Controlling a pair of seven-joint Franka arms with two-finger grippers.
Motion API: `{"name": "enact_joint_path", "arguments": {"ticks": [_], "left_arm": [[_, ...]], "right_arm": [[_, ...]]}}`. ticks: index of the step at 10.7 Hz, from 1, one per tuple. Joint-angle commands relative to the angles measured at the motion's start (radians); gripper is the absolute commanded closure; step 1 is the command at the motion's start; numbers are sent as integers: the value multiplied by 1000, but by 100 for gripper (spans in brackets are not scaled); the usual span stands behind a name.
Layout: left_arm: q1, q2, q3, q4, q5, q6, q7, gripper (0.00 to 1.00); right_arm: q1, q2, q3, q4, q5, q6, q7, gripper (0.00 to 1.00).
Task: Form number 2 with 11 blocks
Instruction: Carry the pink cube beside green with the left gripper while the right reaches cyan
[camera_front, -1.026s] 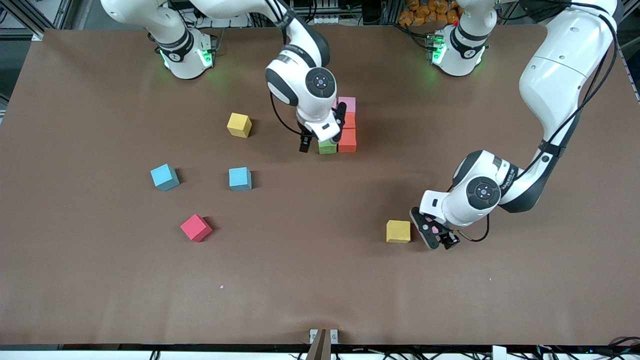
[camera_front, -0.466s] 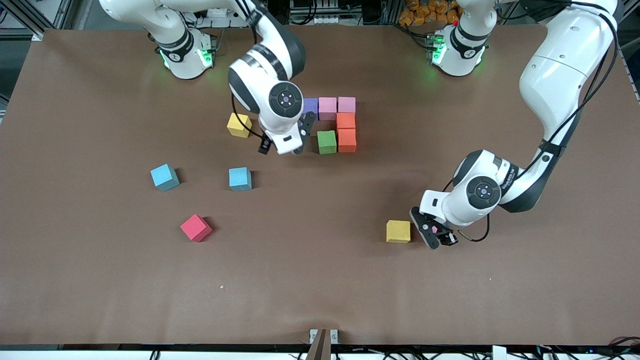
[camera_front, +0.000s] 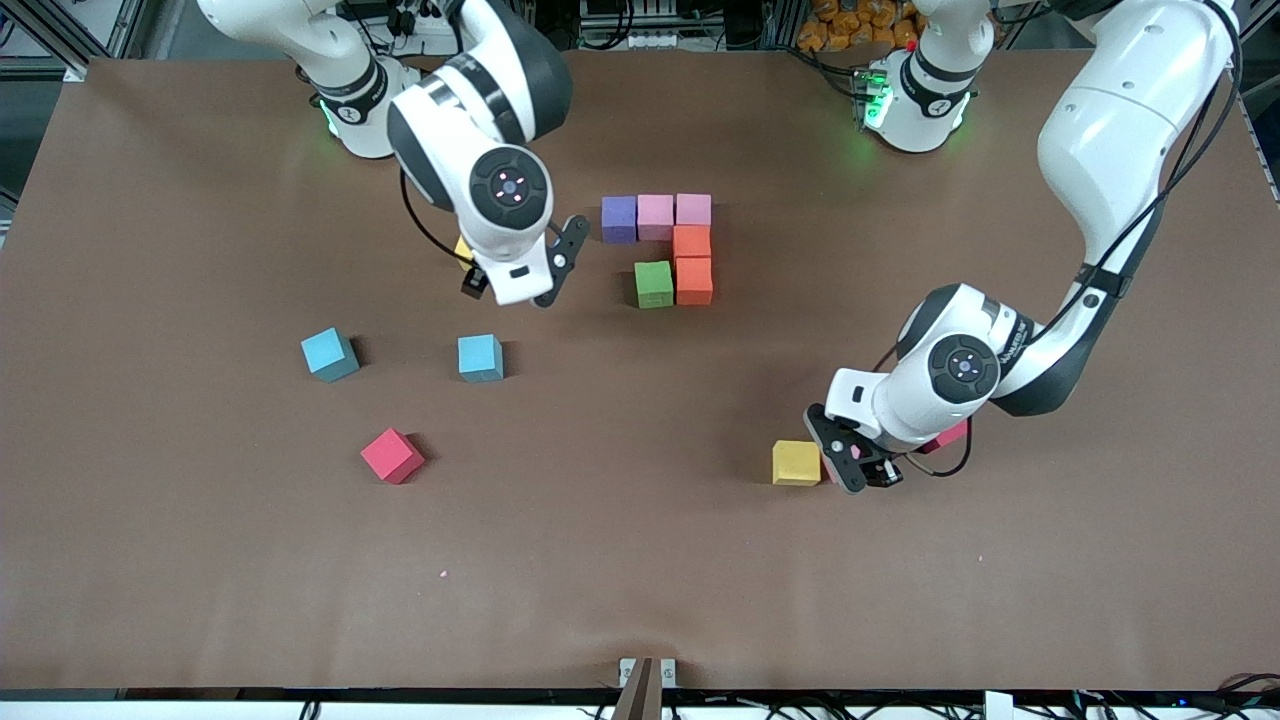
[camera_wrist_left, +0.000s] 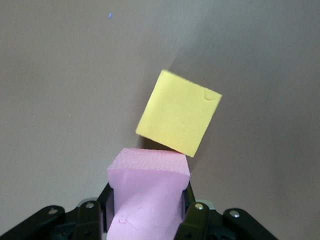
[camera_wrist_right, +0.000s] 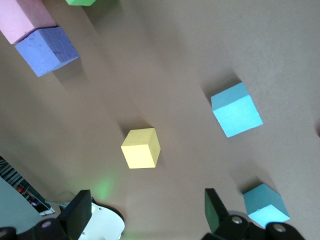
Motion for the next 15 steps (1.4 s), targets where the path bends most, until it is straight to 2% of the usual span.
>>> {"name": "enact_joint_path", "arguments": {"ticks": [1,3,4,7,12,15], "left_arm": [[-54,-59,-10,-6,-34,-64,-206,75],[-146,-98,-11,-4,-29,-121,-485,75],[-180,-103,-11,8,-34,-130,-545,74],[-223,-100,-55,31,-34,-130,-549,73],[-410,-72,-54,150,-51,-162,-535,71],[-540,-6,-21,252,-48,-176,-508,72]], "right_arm": [[-37,-47,14,-12,-10,-4,-3,0],[-44,-53,11,-11,-22,1,6,0],[-62,-43,11,-12,-40,15,8,0],[-85,-13,9,-43,-65,55,9,0],[-91,19,11,-40,-79,55,3,0],[-91,2,9,-67,-79,32,11,0]]}}
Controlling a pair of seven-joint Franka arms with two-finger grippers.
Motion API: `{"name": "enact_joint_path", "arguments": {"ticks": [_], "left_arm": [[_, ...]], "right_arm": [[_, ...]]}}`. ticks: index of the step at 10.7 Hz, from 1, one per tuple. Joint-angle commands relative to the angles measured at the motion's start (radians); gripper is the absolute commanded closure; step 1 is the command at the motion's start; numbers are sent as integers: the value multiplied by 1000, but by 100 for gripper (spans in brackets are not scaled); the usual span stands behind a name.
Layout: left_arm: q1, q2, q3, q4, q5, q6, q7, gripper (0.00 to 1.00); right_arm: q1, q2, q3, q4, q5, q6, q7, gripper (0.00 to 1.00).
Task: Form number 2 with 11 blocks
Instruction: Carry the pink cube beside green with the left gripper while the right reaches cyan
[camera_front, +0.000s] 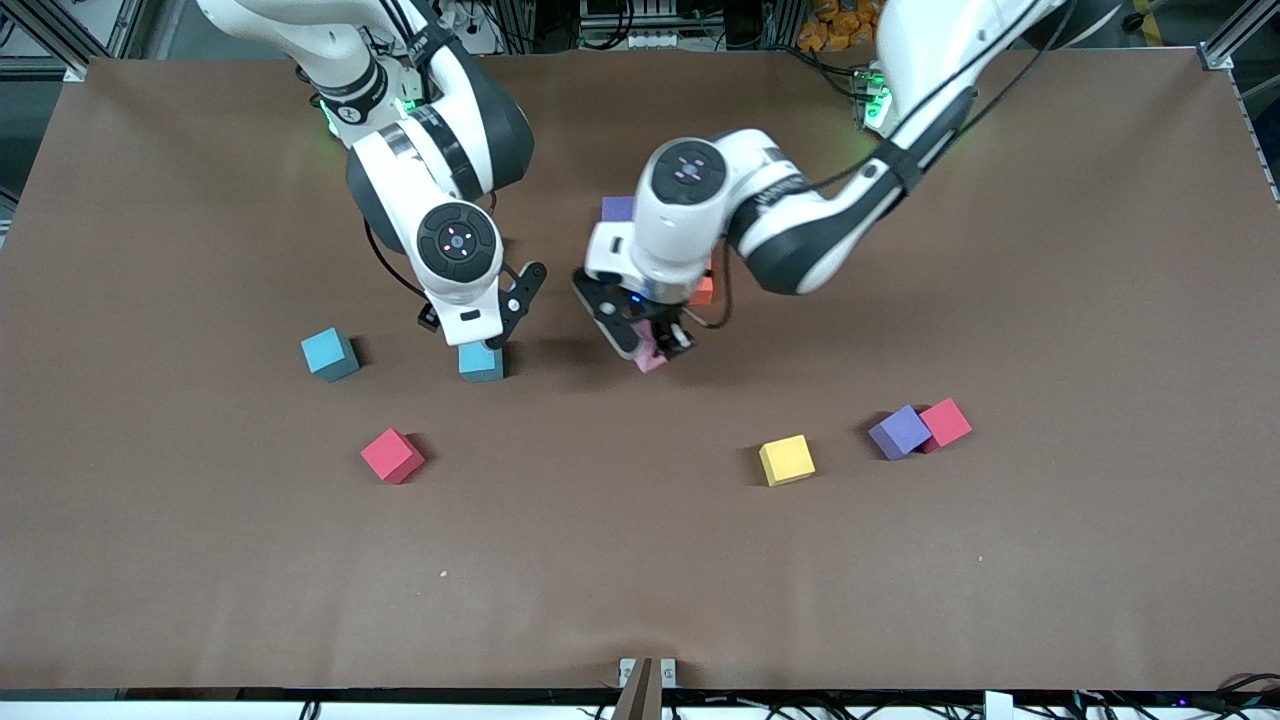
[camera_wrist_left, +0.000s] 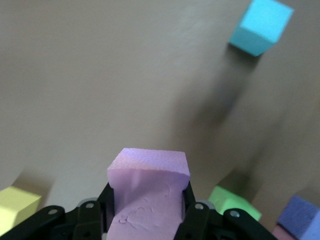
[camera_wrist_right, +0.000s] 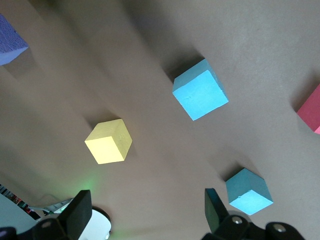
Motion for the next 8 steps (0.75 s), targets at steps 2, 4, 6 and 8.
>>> {"name": "enact_joint_path", "arguments": {"ticks": [2,4,6,8], "left_arm": [[-115,57,72,88,-18,-18,105,72],[-181,79,121,90,-18,-1,108,72],[-221,83,150,85,-21,1,108,72],[-237,83,150,77,-18,1,105,72]], "right_arm": [[-63,-27,14,-39,-17,-20,14,0],[-134,-15,14,-45,-14,16,2,0],[-140,-7,15,-48,-14,52,2,0],[-156,-26,14,-86,-14,45,2,0]]}}
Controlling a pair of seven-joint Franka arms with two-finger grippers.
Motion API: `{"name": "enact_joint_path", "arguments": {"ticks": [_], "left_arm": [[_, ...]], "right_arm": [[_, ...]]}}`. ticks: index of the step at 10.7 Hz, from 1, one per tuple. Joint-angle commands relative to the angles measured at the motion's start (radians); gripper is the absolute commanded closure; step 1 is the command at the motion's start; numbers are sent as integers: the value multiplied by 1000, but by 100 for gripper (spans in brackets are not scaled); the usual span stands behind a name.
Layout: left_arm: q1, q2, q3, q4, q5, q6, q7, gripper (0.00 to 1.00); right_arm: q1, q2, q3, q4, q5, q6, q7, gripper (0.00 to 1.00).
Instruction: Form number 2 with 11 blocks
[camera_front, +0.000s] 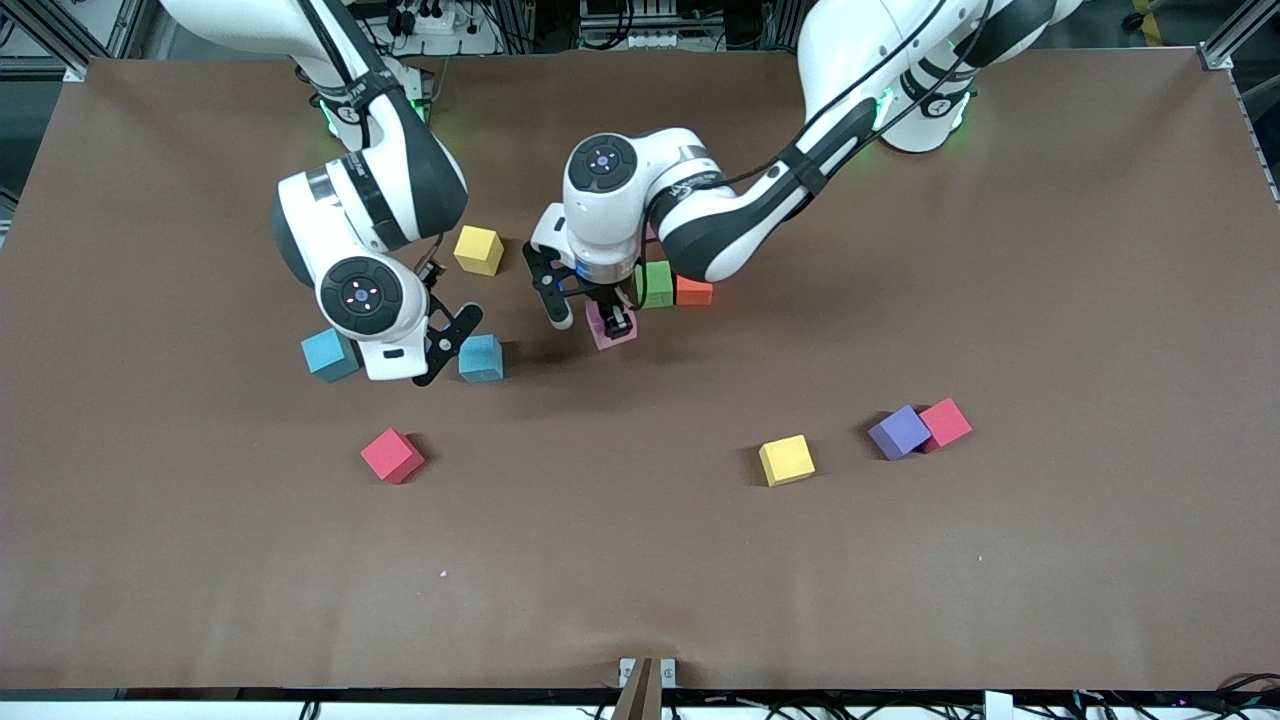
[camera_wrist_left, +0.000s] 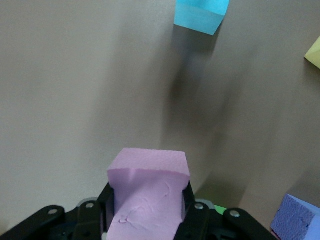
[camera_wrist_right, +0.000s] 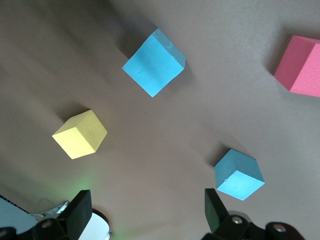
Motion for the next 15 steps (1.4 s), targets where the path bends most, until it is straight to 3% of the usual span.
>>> {"name": "enact_joint_path", "arguments": {"ticks": [1,7,10,12,15], "left_arm": [[-50,5,16,19,-13,-5,23,72],[-109,25,19,-59,8,-5,-11,76],[-123,36,20,-86,10,-4,-12,80],[-120,36,19,-108,74,1,-17,80],[-109,36,20,-162,106,95,-17,80]], "right_arm": [[-44,-43,17,-67,-11,15,5,0],[-124,-43,14,-86,-14,17,14,0],[-235,-34,9,-103,-17,12,54,0],[-305,-46,9,-104,-17,2,54,0],[-360,-104,8,-104,-17,-6,57,0]]}}
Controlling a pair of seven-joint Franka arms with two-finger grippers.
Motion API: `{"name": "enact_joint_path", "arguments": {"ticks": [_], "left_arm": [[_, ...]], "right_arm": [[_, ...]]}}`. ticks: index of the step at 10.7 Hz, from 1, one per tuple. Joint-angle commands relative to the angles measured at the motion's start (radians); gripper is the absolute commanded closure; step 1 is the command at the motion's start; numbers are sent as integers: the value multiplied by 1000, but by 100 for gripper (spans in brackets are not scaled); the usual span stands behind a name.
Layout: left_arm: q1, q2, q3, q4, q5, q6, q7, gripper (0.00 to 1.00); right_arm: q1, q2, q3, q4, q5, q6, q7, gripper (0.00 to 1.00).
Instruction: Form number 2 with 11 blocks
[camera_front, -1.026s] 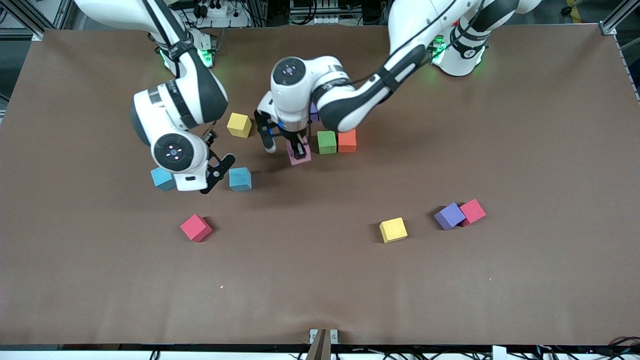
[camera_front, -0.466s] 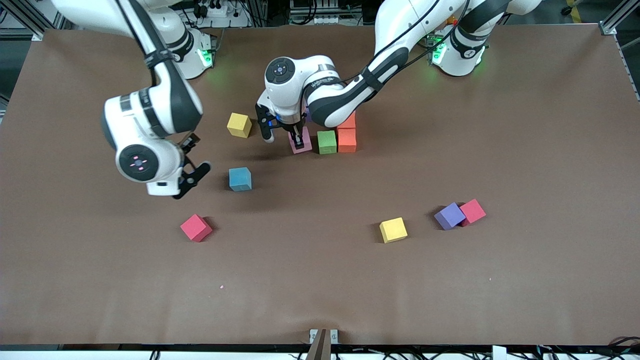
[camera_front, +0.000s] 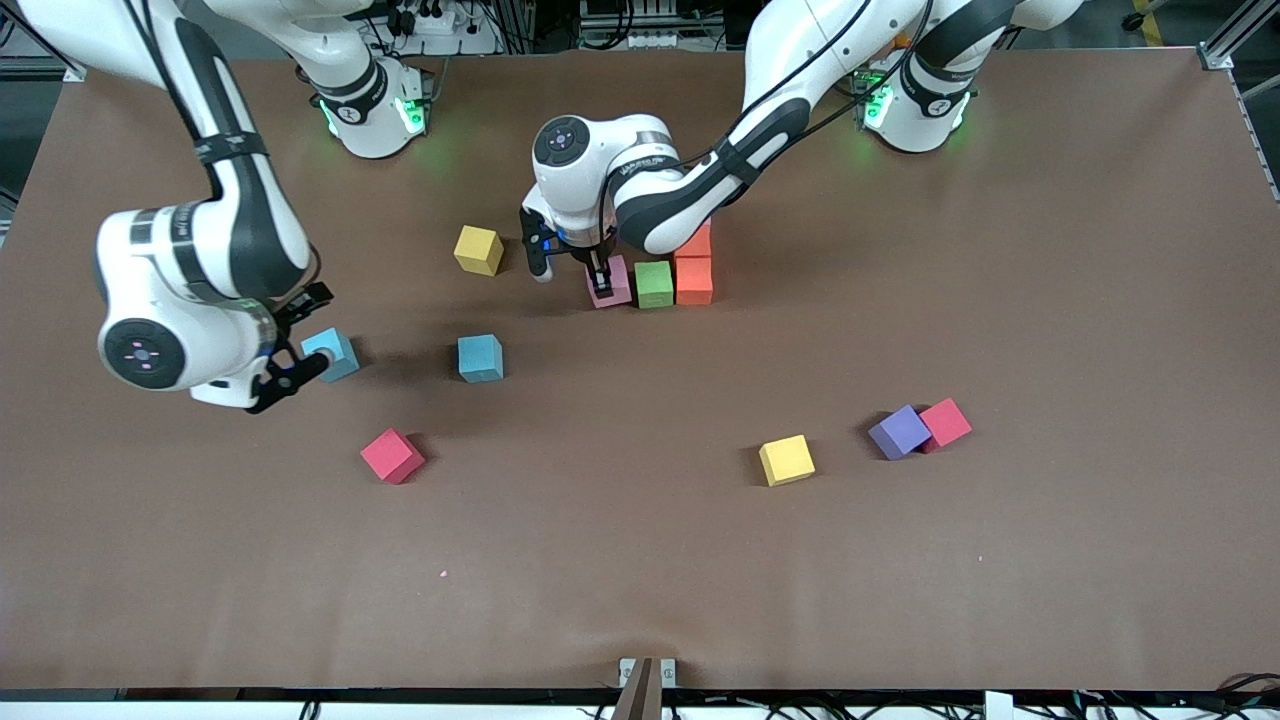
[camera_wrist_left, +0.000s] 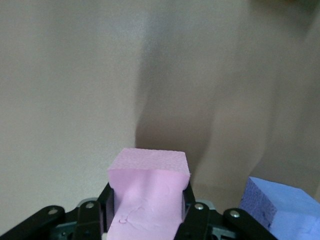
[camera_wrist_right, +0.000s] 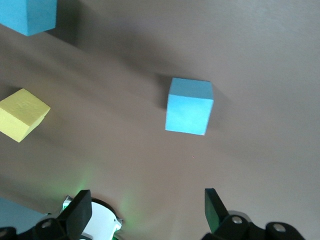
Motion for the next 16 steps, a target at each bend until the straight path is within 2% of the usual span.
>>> {"name": "enact_joint_path", "arguments": {"ticks": [1,3,5,7,12,15,16], "left_arm": [[6,-7,12,-35,35,65,-8,80],[12,-10,27,-84,37,139,-8,80],[10,-12,52,-119,40,189,-8,80],[12,-21,52,-138,40,189,-10,80],[41,-87,50,-245,46,189,-7,80],[42,-93,48,-251,46,189,-8,78],[42,-93,48,-248,41,189,-13,53]], "right_arm": [[-44,-100,17,-9,-1,-26,20,0],[-59,-114,18,1,57,9,16,0],[-52,-96,20,-5,78,60,16,0],[5,-67,20,-8,84,74,41,0],[11,17,21,3,105,166,74,0],[14,70,21,17,144,181,75,0],[15,83,21,15,147,195,75,0]]}}
